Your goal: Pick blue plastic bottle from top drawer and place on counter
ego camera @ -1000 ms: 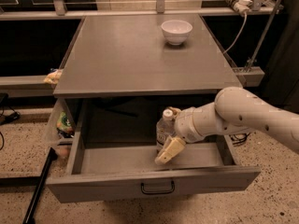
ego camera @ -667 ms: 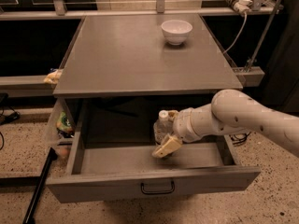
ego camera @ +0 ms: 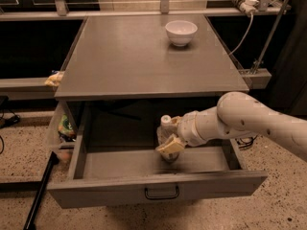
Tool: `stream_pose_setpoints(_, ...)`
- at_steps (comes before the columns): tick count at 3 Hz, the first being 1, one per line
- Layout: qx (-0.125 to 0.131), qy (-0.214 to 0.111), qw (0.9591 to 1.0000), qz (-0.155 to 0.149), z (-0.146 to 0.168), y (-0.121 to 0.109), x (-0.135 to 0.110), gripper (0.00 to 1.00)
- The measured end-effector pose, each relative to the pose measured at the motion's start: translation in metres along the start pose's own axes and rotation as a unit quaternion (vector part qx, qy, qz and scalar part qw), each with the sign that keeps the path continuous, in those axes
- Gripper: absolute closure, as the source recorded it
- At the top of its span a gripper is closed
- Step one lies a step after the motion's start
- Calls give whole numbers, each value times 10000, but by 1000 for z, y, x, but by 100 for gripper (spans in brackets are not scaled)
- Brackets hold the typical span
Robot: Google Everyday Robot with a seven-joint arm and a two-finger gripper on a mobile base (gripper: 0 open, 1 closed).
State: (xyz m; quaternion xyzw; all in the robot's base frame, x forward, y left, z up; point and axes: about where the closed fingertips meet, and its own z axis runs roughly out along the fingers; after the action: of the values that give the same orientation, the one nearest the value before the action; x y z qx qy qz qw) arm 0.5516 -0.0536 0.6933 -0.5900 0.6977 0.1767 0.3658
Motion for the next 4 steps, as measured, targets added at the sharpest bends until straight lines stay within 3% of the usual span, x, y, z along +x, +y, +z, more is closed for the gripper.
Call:
stream_pose_setpoints(1,-72,-22,10000,19,-18,9,-17,89)
stream_pose_setpoints(2,-88,-56,9999,87,-44,14,-42,100)
stream_pose_setpoints(3,-20,-34,9997,227,-81,10,-88,100)
stream_pose_setpoints(4,42,21,9992,388,-112,-8,-155,100)
